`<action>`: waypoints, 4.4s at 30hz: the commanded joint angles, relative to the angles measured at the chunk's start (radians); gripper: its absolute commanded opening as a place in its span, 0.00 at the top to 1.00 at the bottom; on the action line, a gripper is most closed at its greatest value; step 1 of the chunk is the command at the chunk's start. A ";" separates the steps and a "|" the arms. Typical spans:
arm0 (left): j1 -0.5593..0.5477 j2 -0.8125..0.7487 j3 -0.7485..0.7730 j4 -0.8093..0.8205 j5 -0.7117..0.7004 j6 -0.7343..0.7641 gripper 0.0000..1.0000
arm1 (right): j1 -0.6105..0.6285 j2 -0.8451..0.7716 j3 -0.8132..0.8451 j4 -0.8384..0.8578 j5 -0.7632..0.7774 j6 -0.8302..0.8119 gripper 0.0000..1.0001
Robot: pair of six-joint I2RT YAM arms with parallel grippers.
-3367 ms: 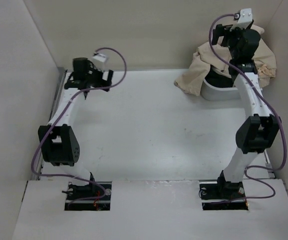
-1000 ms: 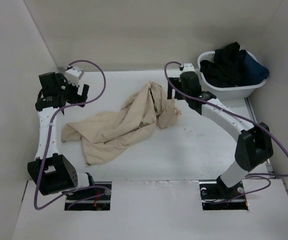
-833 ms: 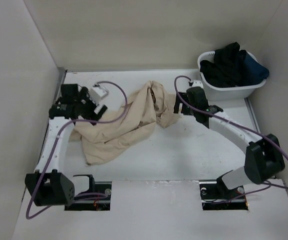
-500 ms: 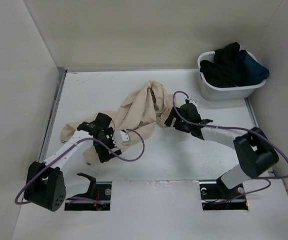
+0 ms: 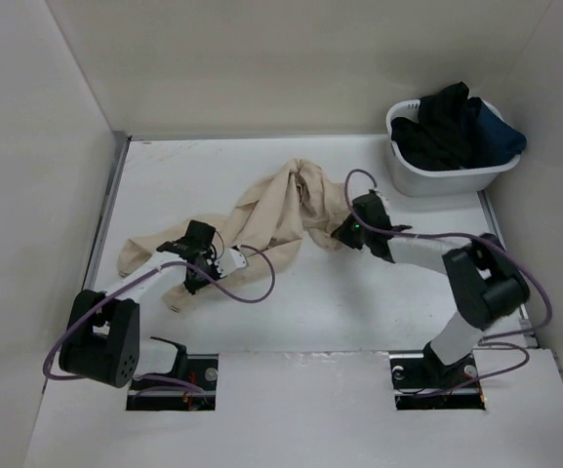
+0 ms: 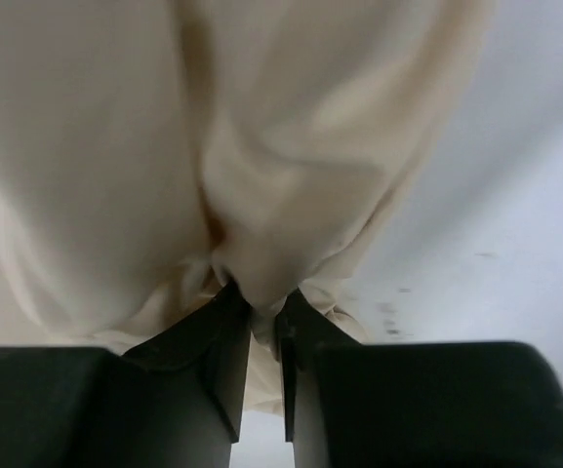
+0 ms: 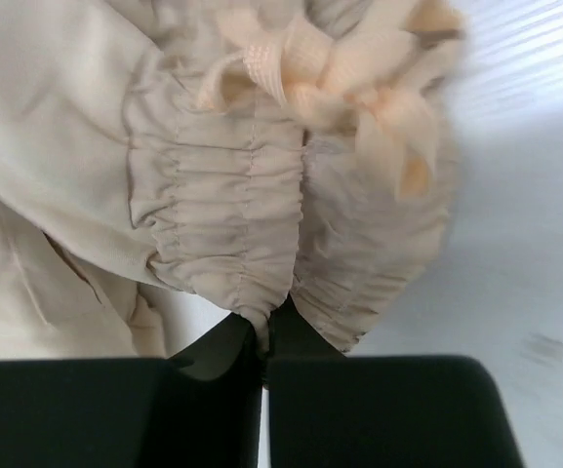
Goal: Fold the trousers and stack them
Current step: Flatten the trousers out
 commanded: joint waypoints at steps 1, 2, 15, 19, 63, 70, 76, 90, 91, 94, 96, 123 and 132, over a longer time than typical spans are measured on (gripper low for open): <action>0.102 0.023 0.050 0.141 -0.038 0.088 0.86 | -0.121 -0.249 -0.039 -0.033 0.011 -0.071 1.00; 0.130 0.029 0.082 0.161 -0.037 0.106 0.87 | -0.163 -0.310 -0.034 -0.088 -0.008 -0.122 1.00; 0.419 0.113 0.461 -0.230 0.149 0.320 0.16 | -0.442 -0.504 0.112 -0.537 -0.276 -0.467 0.99; 0.491 0.115 0.346 -0.163 0.152 0.373 0.16 | -0.427 -0.493 0.107 -0.529 -0.264 -0.477 0.98; 0.885 0.077 0.409 -0.172 0.052 0.464 0.96 | -0.726 -0.918 -0.161 -0.823 -0.317 -0.417 0.30; 0.911 0.078 0.369 -0.126 0.054 0.458 0.96 | -0.611 -0.964 -0.155 -0.879 -0.157 -0.335 0.13; 0.945 0.090 0.366 -0.081 0.054 0.447 0.96 | -0.418 -0.897 -0.193 -0.897 -0.166 -0.201 0.36; 0.741 0.264 1.008 0.167 0.201 -0.037 0.97 | -0.638 -0.269 0.958 -0.716 -0.402 -0.322 1.00; 0.741 0.264 1.068 0.188 0.201 -0.062 0.97 | -0.669 -0.274 1.013 -0.727 -0.407 -0.319 1.00; 0.776 0.244 1.157 0.242 0.198 -0.076 0.97 | -0.729 -0.327 1.035 -0.721 -0.463 -0.297 1.00; 0.795 0.225 1.161 0.239 0.207 -0.047 0.97 | -0.749 -0.372 0.962 -0.713 -0.525 -0.285 1.00; 1.203 0.081 1.225 0.261 0.468 -0.330 0.96 | -0.813 -0.961 0.742 -0.406 -0.879 -0.200 0.97; 1.177 0.044 1.129 0.242 0.494 -0.277 0.95 | -0.832 -0.943 0.464 -0.426 -0.859 -0.121 0.98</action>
